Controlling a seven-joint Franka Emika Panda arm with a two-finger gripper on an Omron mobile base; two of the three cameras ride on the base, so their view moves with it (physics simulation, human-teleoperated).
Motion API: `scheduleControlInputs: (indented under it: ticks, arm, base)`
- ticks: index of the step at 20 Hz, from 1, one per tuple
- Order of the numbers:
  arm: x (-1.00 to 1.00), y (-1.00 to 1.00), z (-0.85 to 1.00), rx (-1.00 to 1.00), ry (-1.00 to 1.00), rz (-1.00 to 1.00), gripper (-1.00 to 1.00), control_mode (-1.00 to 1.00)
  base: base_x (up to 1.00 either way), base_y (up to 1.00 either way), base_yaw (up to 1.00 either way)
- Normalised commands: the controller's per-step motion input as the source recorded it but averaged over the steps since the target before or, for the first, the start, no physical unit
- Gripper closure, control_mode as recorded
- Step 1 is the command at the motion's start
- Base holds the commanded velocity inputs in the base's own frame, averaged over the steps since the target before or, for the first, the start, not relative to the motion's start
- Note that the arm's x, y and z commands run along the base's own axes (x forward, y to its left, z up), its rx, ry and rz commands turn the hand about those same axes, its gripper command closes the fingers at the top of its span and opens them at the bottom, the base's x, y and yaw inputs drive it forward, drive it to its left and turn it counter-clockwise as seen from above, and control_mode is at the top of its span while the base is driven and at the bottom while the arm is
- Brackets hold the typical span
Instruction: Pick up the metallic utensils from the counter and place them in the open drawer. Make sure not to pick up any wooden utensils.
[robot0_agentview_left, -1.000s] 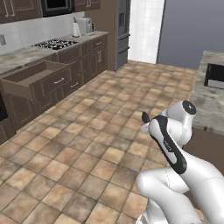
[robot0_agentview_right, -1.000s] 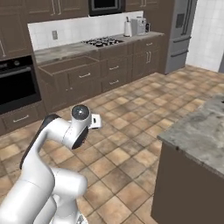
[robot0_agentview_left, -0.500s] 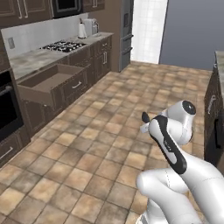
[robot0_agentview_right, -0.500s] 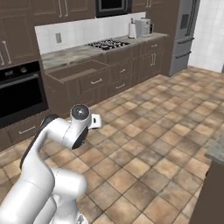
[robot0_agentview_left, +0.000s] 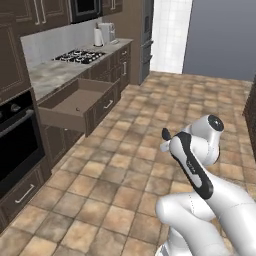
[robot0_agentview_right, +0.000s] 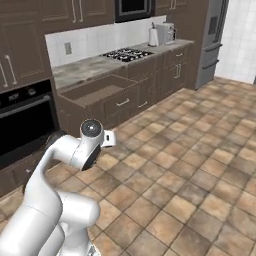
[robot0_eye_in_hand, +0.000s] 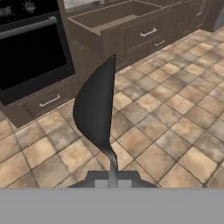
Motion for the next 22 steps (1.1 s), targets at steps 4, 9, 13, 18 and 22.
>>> scheduleControlInputs:
  ticks: [4,9,13,18,22]
  arm:
    - [0.00,0.00,0.00,0.00,0.00,0.00,1.00,1.00]
    - [0.00,0.00,0.00,0.00,0.00,0.00,1.00,1.00]
    - [0.00,0.00,0.00,0.00,0.00,0.00,1.00,1.00]
    - [0.00,0.00,0.00,0.00,0.00,0.00,1.00,1.00]
    - [0.00,0.00,0.00,0.00,0.00,0.00,1.00,1.00]
  base:
    - [0.51,1.00,-0.20]
    - [0.54,1.00,-0.21]
    - [0.56,1.00,-0.27]
    - [0.57,1.00,-0.38]
    - [0.57,0.98,-0.40]
